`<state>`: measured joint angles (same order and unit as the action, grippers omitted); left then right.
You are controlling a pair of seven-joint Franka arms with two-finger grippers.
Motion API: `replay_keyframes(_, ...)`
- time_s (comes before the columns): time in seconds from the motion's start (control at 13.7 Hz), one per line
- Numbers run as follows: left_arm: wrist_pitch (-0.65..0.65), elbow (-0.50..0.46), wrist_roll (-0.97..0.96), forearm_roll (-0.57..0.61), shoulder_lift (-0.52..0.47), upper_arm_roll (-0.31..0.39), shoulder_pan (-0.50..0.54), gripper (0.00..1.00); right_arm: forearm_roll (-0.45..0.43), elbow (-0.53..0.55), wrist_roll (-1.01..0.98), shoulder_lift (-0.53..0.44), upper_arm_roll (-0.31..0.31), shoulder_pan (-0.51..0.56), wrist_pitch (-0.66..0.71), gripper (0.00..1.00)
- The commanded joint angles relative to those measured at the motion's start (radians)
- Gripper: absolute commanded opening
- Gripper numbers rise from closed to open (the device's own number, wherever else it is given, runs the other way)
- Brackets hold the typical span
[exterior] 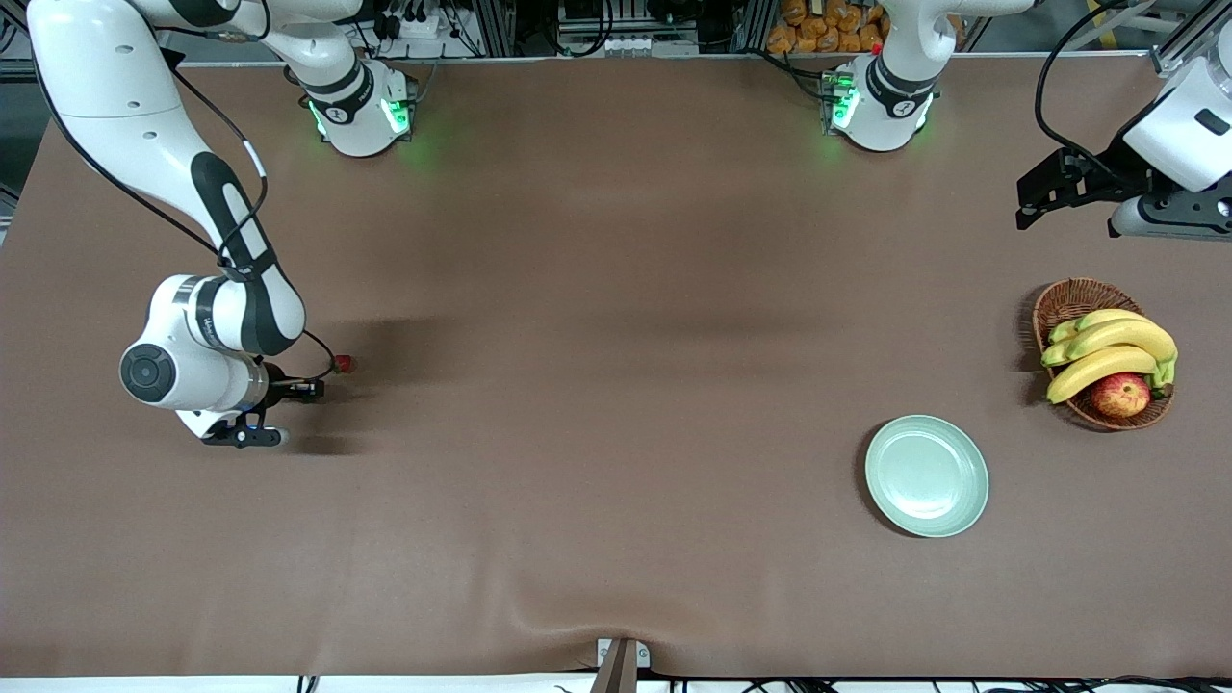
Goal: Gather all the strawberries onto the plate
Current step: 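Lower the right gripper and grasp one strawberry, then place the strawberry mid-table with the right gripper while the left gripper approaches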
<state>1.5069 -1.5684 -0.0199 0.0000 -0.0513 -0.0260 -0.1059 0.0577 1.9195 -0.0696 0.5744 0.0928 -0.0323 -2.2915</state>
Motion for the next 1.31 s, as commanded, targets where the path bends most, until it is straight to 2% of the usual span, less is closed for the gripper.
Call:
replay_keyframes(0.0,-0.01,0.024,0.003,-0.012,0.01,0.003,0.003,1.0,0.014,0.006,0.002,-0.001,-0.004,0.003,-0.031,0.51)
replay_keyframes(0.07,-0.01,0.022,0.005,-0.011,0.01,0.003,0.002,1.0,0.014,0.006,0.002,-0.001,-0.004,0.003,-0.031,0.49)
replay_keyframes(0.36,-0.01,0.024,0.005,-0.011,0.01,0.003,0.003,1.0,0.014,0.006,0.004,-0.001,-0.004,0.003,-0.029,0.24)
replay_keyframes(0.44,-0.01,0.024,0.005,-0.011,0.011,0.003,0.002,1.0,0.014,0.001,0.007,-0.004,-0.005,0.005,-0.023,0.21)
replay_keyframes(0.73,-0.01,0.024,0.005,-0.011,0.01,0.003,0.002,1.0,0.066,-0.075,0.01,-0.071,-0.057,0.005,0.033,0.19)
replay_keyframes(0.95,-0.008,0.024,0.003,-0.011,0.011,0.003,0.003,1.0,0.173,-0.152,0.016,-0.079,-0.079,-0.053,0.093,0.19)
replay_keyframes(1.24,-0.008,0.024,0.005,-0.011,0.011,0.003,0.003,1.0,0.416,-0.163,0.036,-0.073,-0.077,-0.207,0.087,0.2)
